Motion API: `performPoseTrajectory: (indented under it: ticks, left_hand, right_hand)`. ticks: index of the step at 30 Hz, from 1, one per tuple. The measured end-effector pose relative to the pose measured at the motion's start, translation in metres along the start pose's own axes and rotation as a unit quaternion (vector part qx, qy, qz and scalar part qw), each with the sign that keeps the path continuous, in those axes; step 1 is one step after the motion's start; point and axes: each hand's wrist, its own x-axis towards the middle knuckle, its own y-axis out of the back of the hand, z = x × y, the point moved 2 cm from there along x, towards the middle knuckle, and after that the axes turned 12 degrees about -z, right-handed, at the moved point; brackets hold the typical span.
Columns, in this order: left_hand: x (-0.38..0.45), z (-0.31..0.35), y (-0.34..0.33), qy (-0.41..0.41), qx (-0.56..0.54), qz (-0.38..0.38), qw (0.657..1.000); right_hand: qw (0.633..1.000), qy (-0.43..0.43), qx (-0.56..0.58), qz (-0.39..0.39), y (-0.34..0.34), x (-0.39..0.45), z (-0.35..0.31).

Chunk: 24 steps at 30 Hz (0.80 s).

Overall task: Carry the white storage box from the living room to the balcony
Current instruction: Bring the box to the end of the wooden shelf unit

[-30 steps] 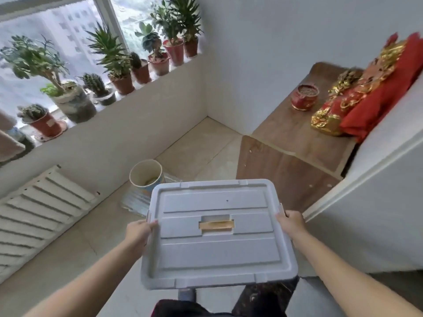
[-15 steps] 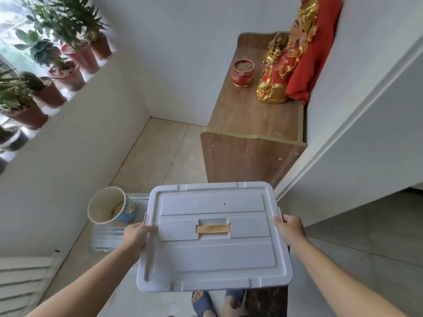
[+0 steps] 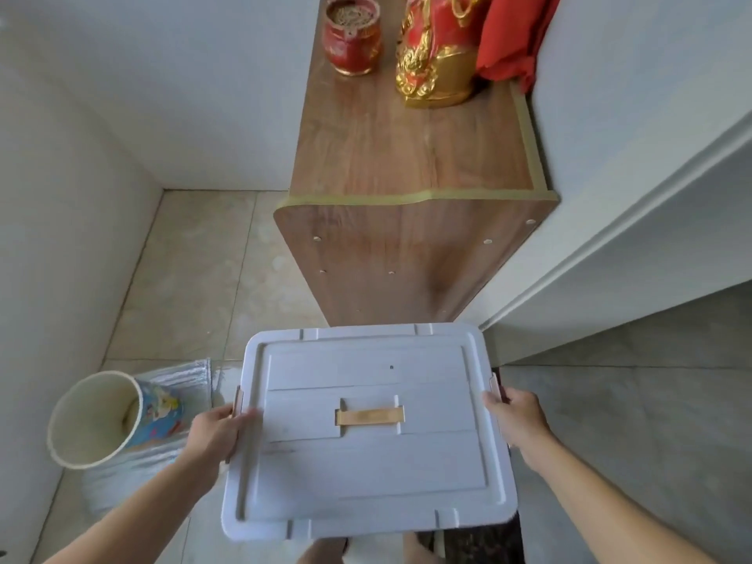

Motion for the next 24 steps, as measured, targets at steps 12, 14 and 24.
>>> performPoseTrajectory:
  ticks: [12,14,24]
  left_hand:
    - [0.163,-0.032,-0.044,-0.034,0.093,-0.057,0.993]
    - [0.184,-0.04,-0.053,-0.035,0.1,-0.042,0.994]
    - [0.28,-0.088,-0.086,-0.027,0.098,-0.02,0.995]
  right_hand:
    - [1.0,-0.002,0.001,0.016,-0.046,0.135,0.055]
    - [1.0,-0.004,-0.013,0.009,-0.054,0.157,0.066]
    - [0.999,-0.021,-0.041,0.007,-0.091,0.263,0.114]
